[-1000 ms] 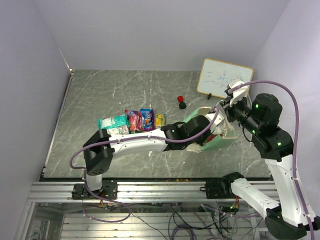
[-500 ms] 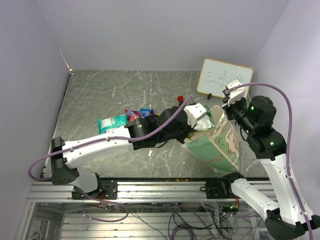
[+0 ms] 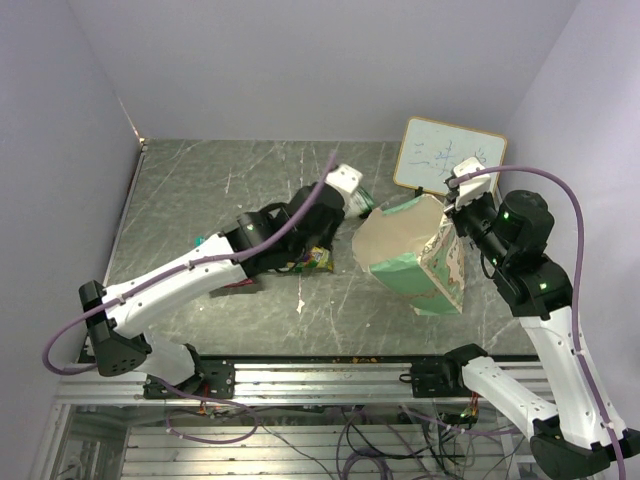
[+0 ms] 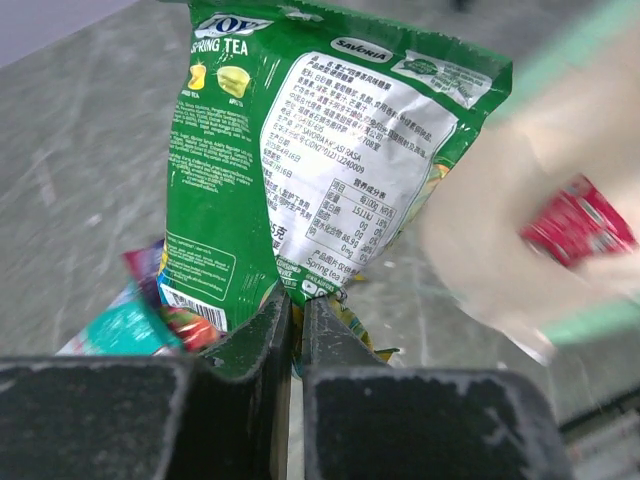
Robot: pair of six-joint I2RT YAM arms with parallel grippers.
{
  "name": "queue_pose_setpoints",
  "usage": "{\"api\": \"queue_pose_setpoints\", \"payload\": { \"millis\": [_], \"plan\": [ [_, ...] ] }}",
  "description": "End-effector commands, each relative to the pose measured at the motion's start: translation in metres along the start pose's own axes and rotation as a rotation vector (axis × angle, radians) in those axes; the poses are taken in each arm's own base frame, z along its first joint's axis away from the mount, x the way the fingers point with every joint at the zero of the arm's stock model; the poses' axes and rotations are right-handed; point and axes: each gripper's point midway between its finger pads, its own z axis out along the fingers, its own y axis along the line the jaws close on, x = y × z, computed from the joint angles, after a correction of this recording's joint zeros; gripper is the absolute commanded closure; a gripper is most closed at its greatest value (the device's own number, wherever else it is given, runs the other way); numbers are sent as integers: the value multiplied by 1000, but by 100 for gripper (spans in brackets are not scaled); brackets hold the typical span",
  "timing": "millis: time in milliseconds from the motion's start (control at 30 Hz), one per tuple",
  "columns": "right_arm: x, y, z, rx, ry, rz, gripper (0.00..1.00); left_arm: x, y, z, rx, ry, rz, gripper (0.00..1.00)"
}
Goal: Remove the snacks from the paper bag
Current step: Place the snack at the center of the board.
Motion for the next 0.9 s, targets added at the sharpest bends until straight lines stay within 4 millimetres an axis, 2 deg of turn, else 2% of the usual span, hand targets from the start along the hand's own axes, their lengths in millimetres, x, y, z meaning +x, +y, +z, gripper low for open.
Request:
{"api": "queue_pose_setpoints", "payload": {
  "millis": [0,167,267,433,533,733,800,867],
  "plan": [
    [-21,-21,-8,65,-46,-65,100,11,81,-10,-349,45,-143,93],
    [-36,-23,-5,72,-111,-49,100,68,126,-6,-542,187,-121,93],
    [-43,-20,2,50,-137,-38,100,98,160,-11,-695,269,-102,93],
    [-40,-13,18,-7,-112,-105,100,139,191,-11,-841,401,-90,93],
    [-42,-7,21,-59,-117,-158,100,159,200,-7,-874,441,-87,93],
    [-30,11,27,-198,-69,-225,100,190,203,25,-841,500,-86,93],
    [-21,28,26,-299,-42,-241,100,205,196,34,-814,550,-91,92],
    [-15,60,17,-469,-47,-214,100,220,185,43,-759,595,-116,89]
  ]
}}
